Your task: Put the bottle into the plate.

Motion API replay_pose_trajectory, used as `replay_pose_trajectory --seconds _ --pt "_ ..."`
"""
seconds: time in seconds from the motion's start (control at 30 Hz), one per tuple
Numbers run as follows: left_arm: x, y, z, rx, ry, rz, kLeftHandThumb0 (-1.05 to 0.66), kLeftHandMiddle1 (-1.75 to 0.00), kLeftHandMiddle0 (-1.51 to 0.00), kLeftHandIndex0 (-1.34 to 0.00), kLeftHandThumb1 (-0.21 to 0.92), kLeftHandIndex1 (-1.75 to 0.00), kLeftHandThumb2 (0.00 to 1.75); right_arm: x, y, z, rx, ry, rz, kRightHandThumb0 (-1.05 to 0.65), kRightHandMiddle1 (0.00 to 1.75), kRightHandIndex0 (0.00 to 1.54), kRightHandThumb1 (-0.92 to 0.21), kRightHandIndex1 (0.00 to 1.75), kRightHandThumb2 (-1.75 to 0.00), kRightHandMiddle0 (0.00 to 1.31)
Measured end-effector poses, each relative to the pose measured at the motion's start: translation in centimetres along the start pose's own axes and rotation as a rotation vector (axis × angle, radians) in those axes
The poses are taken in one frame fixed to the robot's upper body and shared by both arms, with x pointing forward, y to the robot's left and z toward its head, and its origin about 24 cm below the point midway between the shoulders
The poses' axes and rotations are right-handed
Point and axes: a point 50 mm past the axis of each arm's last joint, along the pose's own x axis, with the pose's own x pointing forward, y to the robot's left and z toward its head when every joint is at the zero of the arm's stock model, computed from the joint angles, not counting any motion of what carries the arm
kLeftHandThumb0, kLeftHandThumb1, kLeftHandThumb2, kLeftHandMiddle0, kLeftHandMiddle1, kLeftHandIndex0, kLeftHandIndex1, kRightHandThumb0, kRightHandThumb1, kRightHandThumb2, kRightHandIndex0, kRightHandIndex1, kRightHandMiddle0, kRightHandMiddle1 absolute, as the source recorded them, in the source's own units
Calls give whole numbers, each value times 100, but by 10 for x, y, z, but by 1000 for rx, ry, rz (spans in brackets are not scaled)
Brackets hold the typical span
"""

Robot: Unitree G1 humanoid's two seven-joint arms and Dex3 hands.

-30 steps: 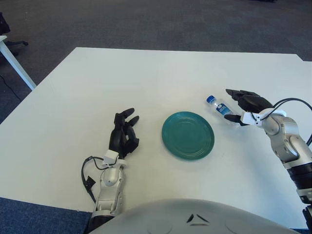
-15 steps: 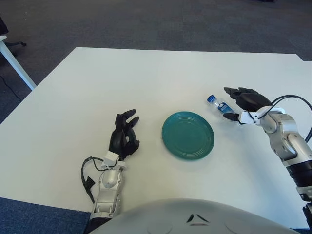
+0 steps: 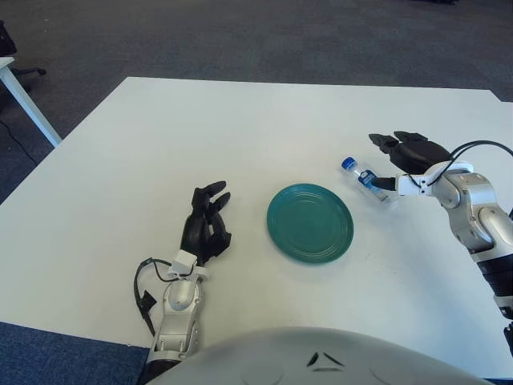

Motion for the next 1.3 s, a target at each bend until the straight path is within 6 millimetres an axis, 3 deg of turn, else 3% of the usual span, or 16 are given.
replay_pose_trajectory --seconds 0.87,1.0,1.3 --pt "1 -2 -1 -35 8 -8 -78 -40 -38 -2 92 -108 107 3 2 -20 134 411 -11 -105 5 10 -92 4 -82 6" --pt "3 -3 -2 -34 6 -10 -78 -40 -38 -2 92 -109 107 3 4 -21 157 442 -13 -105 21 12 -92 2 -82 1" --pt "6 -6 -3 -27 -1 -21 -79 -41 -39 -1 92 -110 106 3 10 -21 211 496 -22 -105 22 11 -92 1 -82 0"
